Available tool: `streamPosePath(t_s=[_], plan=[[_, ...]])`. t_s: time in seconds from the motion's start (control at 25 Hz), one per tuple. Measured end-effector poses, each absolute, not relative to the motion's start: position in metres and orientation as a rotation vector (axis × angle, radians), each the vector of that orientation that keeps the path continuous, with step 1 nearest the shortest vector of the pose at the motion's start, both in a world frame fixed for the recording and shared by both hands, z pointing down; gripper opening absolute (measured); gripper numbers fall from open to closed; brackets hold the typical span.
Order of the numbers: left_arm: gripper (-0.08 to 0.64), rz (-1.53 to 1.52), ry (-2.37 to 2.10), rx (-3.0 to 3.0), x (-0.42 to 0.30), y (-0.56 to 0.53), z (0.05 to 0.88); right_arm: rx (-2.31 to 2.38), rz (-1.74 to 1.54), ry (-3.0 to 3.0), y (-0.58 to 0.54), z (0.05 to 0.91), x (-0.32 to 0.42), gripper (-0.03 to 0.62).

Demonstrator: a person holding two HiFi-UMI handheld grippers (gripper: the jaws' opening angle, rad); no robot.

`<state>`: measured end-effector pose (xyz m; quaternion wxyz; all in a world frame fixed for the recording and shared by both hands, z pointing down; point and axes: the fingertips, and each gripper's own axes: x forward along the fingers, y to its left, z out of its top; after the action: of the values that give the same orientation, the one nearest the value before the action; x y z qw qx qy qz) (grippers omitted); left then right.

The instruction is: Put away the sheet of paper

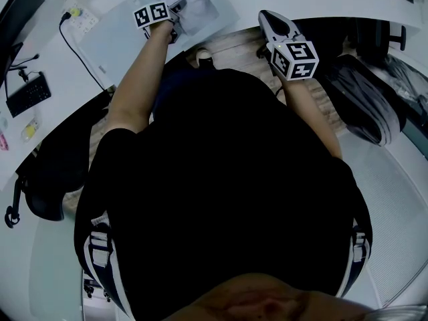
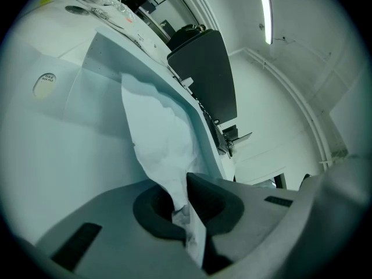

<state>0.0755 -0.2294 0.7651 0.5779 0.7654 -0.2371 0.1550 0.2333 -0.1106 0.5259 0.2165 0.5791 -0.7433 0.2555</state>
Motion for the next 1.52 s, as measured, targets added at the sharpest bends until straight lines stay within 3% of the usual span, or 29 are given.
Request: streamPosePath(t_s=[0.28,0.76,1.08,1.52], plan=[[0.031,0.379,-0.573,1.788,0.071,-0.23,0.767,1.604,0.71,-2.073,-0.11,0.525,0.232,0.015],[0.263,0.482,-0.658,1.826,0.062,-0.229,0.764,1.607,0.703,-2.101,-0.109,0.522,0.227,0.015],[0.361,0.595,-0.705,1.867,0.06,-0.227,0.762,1.601,0.695,-2.121,-0.109,0.519,0.224,0.015],[0.379,0.646,-0.76,1.862,0.036,-0.227,0.757,1.594,0.68,-2.148,-0.109,0.516,0.221,0.015]])
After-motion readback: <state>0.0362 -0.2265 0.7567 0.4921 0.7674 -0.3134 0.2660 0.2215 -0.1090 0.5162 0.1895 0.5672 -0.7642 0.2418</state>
